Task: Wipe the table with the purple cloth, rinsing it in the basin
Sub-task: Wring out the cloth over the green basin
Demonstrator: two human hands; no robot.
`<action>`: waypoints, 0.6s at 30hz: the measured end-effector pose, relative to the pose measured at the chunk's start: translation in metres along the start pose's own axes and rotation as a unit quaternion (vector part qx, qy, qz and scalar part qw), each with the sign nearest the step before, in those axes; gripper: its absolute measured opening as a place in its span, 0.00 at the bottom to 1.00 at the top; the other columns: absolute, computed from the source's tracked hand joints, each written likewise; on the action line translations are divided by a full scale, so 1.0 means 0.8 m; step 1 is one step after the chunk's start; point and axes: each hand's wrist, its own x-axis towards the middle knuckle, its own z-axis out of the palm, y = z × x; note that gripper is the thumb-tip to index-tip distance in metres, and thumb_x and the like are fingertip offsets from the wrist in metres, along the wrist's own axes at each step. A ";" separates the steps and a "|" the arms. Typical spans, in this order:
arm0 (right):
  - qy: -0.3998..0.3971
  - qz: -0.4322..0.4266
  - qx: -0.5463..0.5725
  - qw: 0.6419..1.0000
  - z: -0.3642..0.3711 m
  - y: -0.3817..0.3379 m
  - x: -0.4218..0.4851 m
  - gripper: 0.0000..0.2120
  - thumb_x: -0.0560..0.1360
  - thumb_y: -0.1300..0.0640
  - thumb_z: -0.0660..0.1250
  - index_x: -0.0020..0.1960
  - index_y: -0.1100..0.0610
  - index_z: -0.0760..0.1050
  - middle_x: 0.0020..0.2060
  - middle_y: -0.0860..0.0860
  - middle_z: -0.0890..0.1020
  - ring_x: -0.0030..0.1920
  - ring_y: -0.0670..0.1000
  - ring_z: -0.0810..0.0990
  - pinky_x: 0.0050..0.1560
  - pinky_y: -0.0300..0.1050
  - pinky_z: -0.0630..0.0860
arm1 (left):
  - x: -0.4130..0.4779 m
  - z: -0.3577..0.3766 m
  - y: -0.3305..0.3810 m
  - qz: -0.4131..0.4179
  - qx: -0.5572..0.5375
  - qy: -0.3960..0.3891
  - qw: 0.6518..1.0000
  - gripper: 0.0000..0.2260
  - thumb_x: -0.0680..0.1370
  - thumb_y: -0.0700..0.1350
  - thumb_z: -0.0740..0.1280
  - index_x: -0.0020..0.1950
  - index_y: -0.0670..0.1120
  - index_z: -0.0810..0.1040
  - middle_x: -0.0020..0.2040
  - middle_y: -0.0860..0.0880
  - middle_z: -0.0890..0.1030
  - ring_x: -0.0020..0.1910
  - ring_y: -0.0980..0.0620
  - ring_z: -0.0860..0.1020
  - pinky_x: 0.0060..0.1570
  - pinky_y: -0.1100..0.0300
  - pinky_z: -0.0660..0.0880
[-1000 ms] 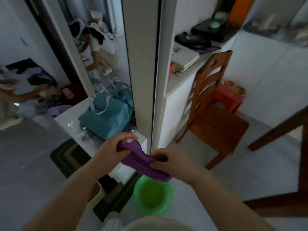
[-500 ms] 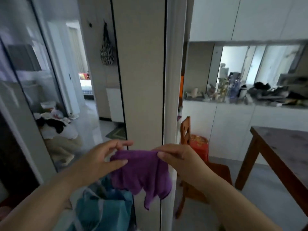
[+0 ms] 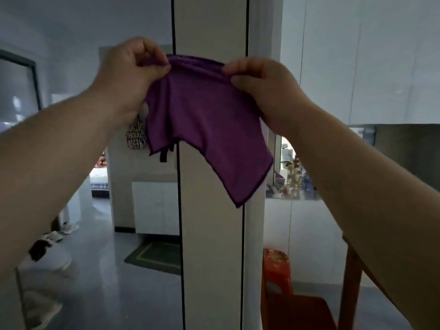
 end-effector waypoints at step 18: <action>0.036 -0.042 -0.374 0.926 0.025 0.099 0.063 0.23 0.75 0.68 0.58 0.68 0.55 0.67 0.61 0.53 0.74 0.57 0.52 0.76 0.57 0.42 0.72 | -0.014 0.067 -0.130 0.105 0.199 0.099 0.969 0.09 0.73 0.36 0.64 0.49 0.43 0.81 0.37 0.58 0.72 0.36 0.63 0.71 0.37 0.77 0.66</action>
